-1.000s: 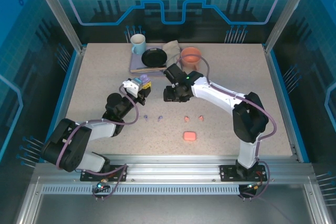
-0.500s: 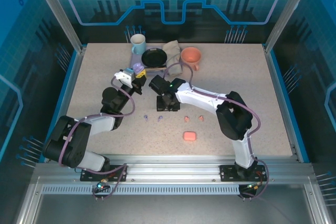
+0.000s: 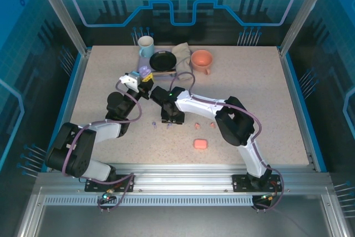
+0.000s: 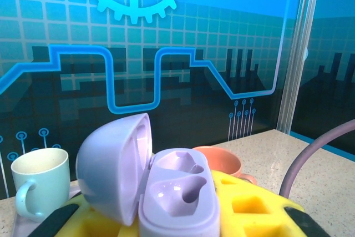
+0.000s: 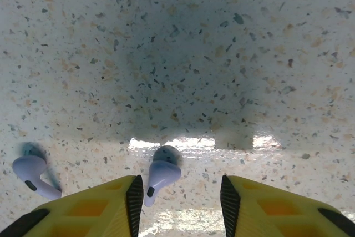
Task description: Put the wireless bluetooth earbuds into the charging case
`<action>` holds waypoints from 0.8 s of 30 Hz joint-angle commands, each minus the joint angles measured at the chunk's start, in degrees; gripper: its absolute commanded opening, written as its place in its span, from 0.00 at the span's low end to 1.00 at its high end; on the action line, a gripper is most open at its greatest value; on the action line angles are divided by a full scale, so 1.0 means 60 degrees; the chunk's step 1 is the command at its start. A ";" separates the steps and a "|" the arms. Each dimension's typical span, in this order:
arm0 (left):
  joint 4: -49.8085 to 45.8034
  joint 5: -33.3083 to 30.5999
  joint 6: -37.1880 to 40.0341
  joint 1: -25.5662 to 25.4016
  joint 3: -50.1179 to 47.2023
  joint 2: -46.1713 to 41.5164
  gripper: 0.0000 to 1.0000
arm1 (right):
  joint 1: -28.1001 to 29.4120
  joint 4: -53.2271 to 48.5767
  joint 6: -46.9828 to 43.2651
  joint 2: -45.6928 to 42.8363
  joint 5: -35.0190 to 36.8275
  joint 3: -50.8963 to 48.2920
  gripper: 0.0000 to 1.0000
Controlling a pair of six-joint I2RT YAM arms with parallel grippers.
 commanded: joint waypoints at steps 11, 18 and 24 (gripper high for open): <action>0.0549 0.0203 -0.0214 0.0111 0.0081 -0.0131 0.00 | 0.0187 -0.0029 0.0661 0.0342 -0.0526 -0.0204 0.40; 0.0531 0.0203 -0.0243 0.0111 0.0082 -0.0119 0.00 | 0.0187 0.0089 0.0516 0.0371 -0.0583 -0.0274 0.36; 0.0501 0.0198 -0.0288 0.0110 0.0103 -0.0137 0.00 | 0.0181 0.0091 0.0181 0.0572 -0.0613 -0.0186 0.33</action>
